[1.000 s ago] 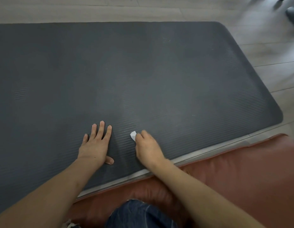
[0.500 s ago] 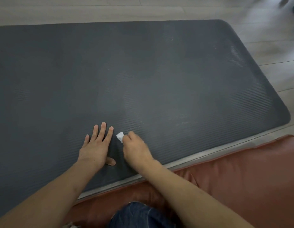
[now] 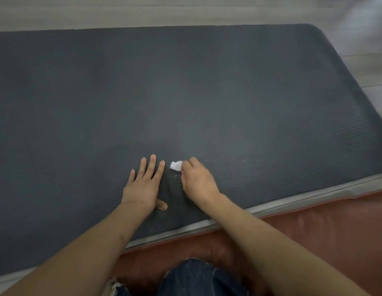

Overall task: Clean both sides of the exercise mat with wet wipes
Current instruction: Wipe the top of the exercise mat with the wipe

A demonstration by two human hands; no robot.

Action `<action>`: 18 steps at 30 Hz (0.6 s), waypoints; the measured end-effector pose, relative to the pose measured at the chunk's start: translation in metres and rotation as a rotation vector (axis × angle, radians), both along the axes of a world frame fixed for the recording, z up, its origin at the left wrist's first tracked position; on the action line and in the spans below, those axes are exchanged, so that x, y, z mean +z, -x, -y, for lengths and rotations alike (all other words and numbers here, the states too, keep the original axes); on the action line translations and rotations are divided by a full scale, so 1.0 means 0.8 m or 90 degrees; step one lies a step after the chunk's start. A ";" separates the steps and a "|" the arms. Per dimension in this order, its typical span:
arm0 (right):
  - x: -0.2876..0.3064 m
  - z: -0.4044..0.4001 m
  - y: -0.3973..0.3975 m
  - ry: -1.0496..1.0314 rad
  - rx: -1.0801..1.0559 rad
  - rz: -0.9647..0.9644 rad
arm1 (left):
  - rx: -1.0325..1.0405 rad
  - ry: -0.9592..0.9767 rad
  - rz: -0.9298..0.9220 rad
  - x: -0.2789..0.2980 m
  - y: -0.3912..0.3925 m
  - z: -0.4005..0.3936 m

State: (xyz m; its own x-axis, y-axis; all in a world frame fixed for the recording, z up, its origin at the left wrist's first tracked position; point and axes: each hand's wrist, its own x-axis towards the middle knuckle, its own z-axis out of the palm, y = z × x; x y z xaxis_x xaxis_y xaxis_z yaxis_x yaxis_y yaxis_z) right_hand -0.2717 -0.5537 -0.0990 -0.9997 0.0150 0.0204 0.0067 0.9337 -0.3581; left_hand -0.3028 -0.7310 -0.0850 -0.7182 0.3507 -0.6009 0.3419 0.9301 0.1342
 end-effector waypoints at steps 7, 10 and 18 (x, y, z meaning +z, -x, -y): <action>0.009 -0.121 0.031 -0.088 -0.378 -0.005 | -0.003 0.015 0.006 0.004 -0.001 -0.004; 0.005 0.009 0.027 -0.010 -0.171 0.042 | -0.002 0.014 -0.005 0.004 -0.002 -0.003; 0.018 -0.185 -0.031 -0.120 -0.250 0.033 | -0.012 0.030 -0.001 0.005 -0.003 -0.005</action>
